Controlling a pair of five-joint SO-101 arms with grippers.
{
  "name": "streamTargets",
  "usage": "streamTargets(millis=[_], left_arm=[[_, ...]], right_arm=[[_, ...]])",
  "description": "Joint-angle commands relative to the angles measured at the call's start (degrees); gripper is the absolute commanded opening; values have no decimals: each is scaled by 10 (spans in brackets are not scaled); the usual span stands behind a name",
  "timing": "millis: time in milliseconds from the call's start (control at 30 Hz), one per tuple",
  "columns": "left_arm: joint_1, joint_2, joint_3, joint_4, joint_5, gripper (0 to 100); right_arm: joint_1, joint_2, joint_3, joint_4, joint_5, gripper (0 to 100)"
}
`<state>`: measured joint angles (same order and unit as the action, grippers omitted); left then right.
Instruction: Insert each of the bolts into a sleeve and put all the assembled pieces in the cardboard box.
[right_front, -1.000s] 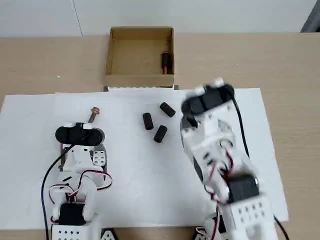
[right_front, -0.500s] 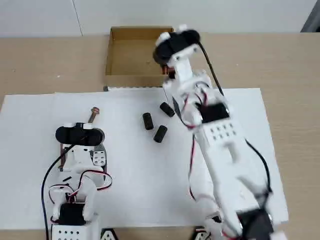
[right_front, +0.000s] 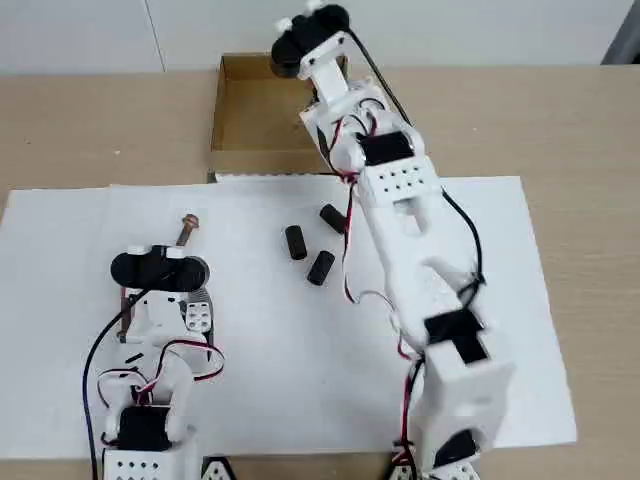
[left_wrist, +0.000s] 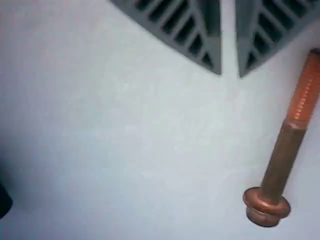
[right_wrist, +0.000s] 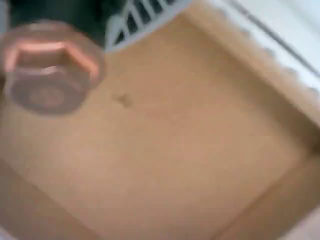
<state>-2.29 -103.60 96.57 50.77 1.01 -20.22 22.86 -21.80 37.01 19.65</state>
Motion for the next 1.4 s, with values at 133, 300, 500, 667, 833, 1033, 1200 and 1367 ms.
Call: streamTargets(millis=[133,300,500,667,833,1033,1200,1367], left_arm=[[-4,-5,-3,3,-3,6],[-4,-5,-3,3,-3,6],[-4,-5,-3,3,-3,6],[-3,-5,-3,3,-3,6],[-3,-5,-3,3,-3,6],[-3,-5,-3,3,-3,6],[-3,-5,-3,3,-3,6],[-3,-5,-3,3,-3,6]], right_arm=[[-23,105,-135,-19,113,6],[-22,156,-176,-14,140,131],[-22,166,-185,-14,141,137],[-21,164,-187,-10,141,99],[-22,108,-187,73,137,44],[-22,54,-187,179,137,4],[-21,12,-187,276,136,3],[-21,-17,-187,368,124,3]])
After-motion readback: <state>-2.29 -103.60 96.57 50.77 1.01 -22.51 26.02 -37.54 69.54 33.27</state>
